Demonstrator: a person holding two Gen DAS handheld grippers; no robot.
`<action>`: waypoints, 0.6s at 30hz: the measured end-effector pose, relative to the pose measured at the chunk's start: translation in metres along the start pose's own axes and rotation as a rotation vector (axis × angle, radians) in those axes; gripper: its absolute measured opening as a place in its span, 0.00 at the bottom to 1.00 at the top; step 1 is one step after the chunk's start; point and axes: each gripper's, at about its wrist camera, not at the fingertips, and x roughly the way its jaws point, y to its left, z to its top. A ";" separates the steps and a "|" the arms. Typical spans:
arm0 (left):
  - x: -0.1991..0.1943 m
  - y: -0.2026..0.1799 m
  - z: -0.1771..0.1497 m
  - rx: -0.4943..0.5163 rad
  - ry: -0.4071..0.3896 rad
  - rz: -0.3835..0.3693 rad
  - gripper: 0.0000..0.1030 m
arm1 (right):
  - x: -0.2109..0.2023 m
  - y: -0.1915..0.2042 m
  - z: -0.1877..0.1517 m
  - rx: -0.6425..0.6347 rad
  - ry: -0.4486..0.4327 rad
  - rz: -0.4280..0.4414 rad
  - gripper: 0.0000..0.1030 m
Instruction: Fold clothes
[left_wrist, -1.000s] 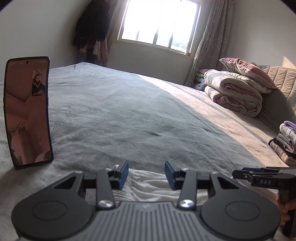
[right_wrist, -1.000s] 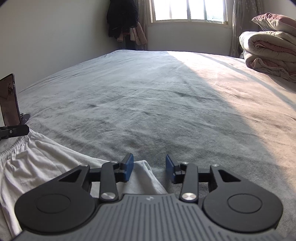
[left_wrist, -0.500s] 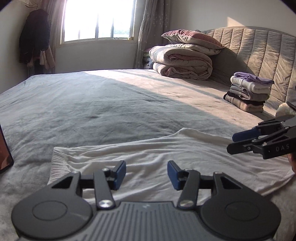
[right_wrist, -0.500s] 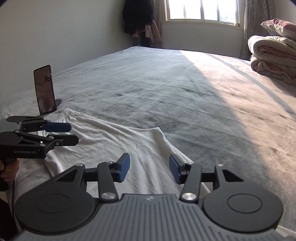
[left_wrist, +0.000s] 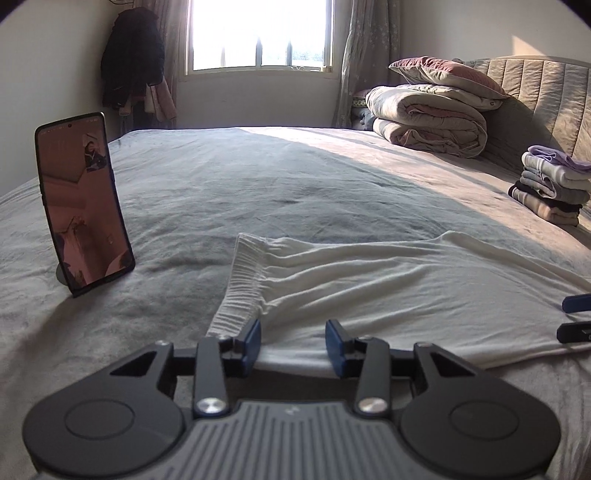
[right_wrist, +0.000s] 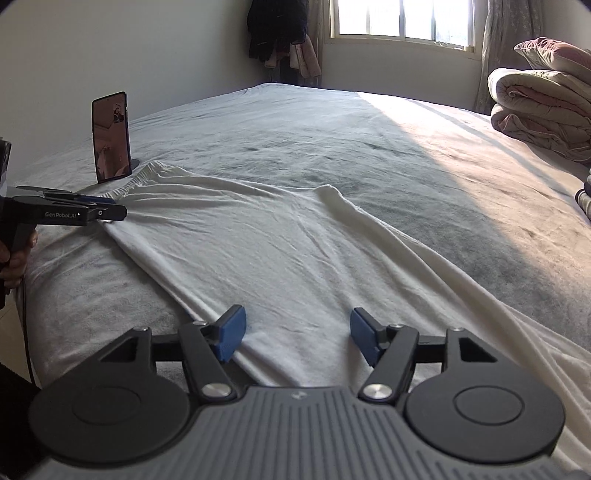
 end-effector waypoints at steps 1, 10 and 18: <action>-0.003 -0.002 0.001 -0.006 -0.011 -0.012 0.49 | -0.002 0.002 0.000 0.003 -0.007 0.000 0.65; 0.010 -0.033 0.011 0.066 0.058 -0.017 0.54 | -0.018 -0.007 -0.010 0.073 0.014 -0.033 0.66; 0.021 -0.083 0.042 0.034 0.022 -0.151 0.55 | -0.046 -0.069 0.014 0.214 0.015 -0.049 0.48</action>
